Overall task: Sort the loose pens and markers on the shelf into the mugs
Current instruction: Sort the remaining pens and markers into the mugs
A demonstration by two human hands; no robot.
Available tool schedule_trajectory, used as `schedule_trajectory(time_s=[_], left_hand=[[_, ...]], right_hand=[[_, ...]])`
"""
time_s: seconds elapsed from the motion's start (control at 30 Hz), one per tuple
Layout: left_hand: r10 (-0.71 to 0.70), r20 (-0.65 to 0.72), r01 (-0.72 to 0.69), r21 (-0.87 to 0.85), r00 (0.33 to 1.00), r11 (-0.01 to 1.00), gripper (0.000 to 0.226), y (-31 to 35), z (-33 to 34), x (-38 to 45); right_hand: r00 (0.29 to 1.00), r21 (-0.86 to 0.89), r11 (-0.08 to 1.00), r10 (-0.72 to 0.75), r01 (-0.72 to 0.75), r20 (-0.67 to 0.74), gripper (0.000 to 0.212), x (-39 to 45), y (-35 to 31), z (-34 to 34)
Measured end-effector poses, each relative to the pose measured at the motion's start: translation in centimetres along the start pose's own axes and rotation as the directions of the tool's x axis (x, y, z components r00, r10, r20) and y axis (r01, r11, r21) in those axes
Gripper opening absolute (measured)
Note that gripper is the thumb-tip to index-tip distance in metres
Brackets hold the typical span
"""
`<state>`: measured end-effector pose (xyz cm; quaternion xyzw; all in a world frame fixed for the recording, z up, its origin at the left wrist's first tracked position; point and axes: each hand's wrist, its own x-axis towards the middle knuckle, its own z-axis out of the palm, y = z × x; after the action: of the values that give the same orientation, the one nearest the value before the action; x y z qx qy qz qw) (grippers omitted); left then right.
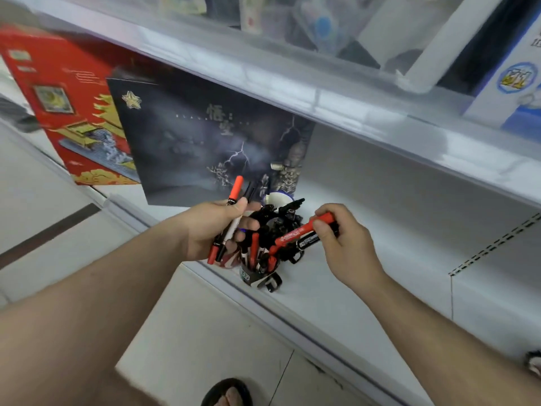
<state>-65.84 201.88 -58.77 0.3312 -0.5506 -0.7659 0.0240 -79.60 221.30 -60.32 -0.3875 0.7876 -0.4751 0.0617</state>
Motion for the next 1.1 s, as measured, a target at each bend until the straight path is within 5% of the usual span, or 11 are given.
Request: schedule_trajectory(time_s=[0.1,0.47,0.77,0.87,0.97,1.1], left_hand=[[0.032,-0.051,-0.033,-0.036,0.998,0.999,0.024,0.3,-1.0,0.1],[-0.001,-0.139,0.002,0.01,0.99,1.0,0.023,-0.9,-2.5,1.3],[0.009,-0.113,-0.011,-0.013,0.993,1.0,0.023,-0.7,-2.1,1.0],[0.011,-0.108,-0.013,-0.016,0.994,1.0,0.023,-0.9,-2.2,1.2],[0.018,-0.126,-0.02,-0.013,0.992,1.0,0.023,-1.0,-2.3,1.4],[0.09,-0.207,-0.065,0.126,0.974,0.99,0.026,-1.0,-2.2,1.5]], right_hand=[[0.995,-0.057,0.996,-0.058,0.063,0.077,0.005,1.7,0.0,2.8],[0.998,-0.229,0.971,0.064,-0.067,-0.021,0.014,2.1,3.1,12.1],[0.992,-0.556,0.824,-0.054,0.11,0.115,0.031,1.0,7.1,14.3],[0.998,-0.423,0.906,0.027,-0.003,0.05,0.021,1.2,6.6,13.9],[0.984,-0.046,0.987,0.151,-0.156,-0.092,0.003,2.0,4.1,11.6],[0.912,0.388,0.875,0.375,-0.289,-0.166,0.013,2.2,0.9,7.0]])
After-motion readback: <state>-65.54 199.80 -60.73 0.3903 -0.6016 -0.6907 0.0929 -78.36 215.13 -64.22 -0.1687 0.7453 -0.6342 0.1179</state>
